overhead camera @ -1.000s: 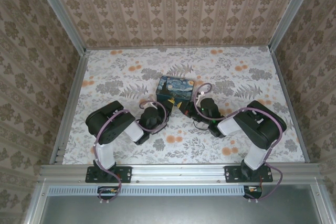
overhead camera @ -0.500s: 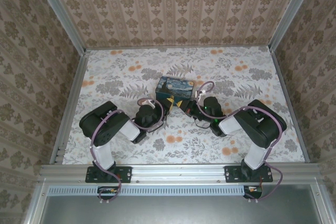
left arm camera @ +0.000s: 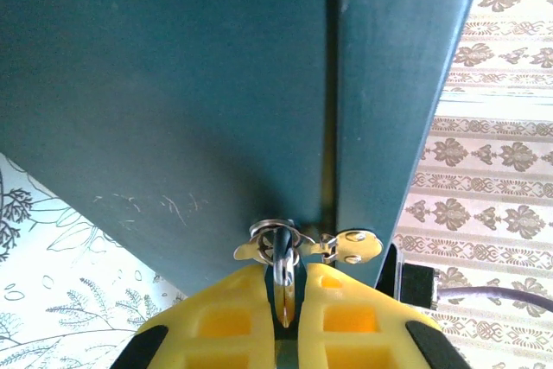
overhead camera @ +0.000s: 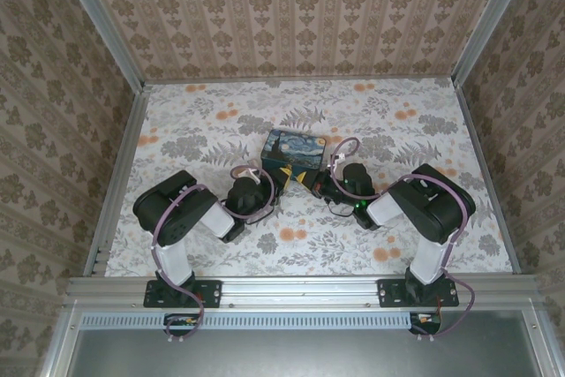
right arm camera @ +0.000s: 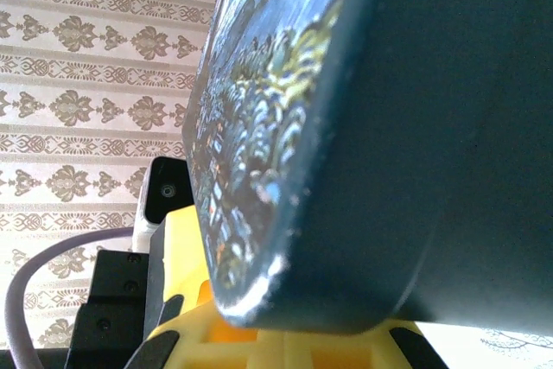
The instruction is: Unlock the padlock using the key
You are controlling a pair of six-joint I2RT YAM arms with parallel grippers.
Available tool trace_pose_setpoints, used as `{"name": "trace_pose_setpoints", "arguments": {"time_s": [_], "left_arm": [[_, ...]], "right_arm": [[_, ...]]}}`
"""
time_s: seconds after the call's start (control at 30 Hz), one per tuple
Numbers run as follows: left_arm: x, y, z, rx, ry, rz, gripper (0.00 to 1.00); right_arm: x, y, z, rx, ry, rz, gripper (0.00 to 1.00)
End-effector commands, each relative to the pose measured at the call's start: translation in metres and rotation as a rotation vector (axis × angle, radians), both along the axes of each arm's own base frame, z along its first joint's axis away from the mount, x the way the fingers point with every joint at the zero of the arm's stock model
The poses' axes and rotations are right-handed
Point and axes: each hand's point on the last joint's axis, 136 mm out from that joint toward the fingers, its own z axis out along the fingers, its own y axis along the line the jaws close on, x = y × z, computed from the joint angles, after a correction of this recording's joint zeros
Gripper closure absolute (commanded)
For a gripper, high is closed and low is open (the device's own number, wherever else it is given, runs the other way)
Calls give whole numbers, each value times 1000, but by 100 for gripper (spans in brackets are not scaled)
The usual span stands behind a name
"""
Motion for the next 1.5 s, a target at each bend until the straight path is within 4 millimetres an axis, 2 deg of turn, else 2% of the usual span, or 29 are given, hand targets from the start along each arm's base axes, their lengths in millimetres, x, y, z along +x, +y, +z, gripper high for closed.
{"name": "trace_pose_setpoints", "arguments": {"time_s": [0.0, 0.17, 0.37, 0.43, 0.6, 0.67, 0.8, 0.93, 1.1, 1.33, 1.47], "left_arm": [[-57, -37, 5, -20, 11, -318, 100], [-57, -37, 3, -20, 20, -314, 100], [-57, -37, 0, -13, 23, -310, 100], [-57, -37, 0, -11, 22, -310, 100], [-58, -37, -2, -6, 21, -309, 100], [-58, -38, -2, -6, 21, -310, 100], [-59, -37, -2, -5, 21, -308, 100], [-59, -37, -2, -4, 20, -305, 100], [-59, -37, -1, -6, 16, -304, 100], [-60, -36, 0, -5, 14, -299, 100], [-61, -33, -1, 1, 13, -293, 100]], "right_arm": [[10, 22, 67, 76, -254, 69, 100], [7, 22, 54, -57, -330, 99, 100], [4, 28, 57, -205, -433, 117, 100], [7, 29, 60, -155, -377, 94, 100], [21, 23, 76, 183, -178, -37, 100], [27, 24, 73, 243, -93, -68, 100], [34, 15, 89, 323, -40, -124, 100], [45, 3, 73, 411, 123, -204, 100], [53, 2, 54, 436, 217, -206, 100], [53, 5, 62, 370, 124, -139, 100], [50, -1, 40, 320, 140, -147, 100]]}}
